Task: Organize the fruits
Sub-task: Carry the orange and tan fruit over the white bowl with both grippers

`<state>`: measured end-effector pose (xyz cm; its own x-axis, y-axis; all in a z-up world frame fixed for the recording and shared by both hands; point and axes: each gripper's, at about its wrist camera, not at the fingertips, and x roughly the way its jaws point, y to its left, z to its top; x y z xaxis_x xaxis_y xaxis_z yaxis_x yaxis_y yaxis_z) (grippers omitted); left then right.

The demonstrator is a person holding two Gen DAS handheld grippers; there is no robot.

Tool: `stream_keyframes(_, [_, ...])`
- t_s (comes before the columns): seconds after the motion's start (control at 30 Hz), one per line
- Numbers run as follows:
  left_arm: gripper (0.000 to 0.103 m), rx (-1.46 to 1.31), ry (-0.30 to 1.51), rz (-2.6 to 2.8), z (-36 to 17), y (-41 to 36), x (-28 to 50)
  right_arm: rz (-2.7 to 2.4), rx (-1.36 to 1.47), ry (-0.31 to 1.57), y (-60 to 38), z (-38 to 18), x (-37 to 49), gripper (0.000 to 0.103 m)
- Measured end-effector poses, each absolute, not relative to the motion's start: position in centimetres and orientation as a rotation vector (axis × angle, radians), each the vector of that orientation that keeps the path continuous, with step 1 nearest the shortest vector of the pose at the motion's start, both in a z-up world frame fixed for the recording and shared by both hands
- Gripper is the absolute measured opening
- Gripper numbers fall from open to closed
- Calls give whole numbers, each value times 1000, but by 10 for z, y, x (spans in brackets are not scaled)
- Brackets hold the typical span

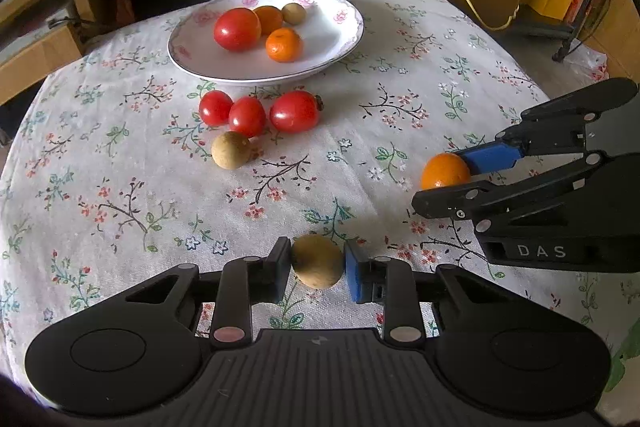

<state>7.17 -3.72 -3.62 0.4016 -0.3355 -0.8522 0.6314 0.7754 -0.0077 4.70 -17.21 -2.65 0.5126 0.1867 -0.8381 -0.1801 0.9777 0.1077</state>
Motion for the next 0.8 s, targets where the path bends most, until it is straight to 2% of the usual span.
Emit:
stream_keyframes(0.23, [37, 348, 978, -633, -37, -37, 70, 226, 4, 1018, -171, -28, 48, 35])
stream_keyframes(0.5, [46, 348, 971, -618, -37, -35, 65, 228, 10, 1025, -171, -29, 49, 35])
stream_keyframes(0.67, [36, 342, 979, -620, -34, -36, 66, 227, 8, 1024, -171, -29, 49, 35])
stream_keyframes(0.8, [36, 350, 978, -621, -34, -38, 65, 228, 1, 1018, -170, -28, 49, 35])
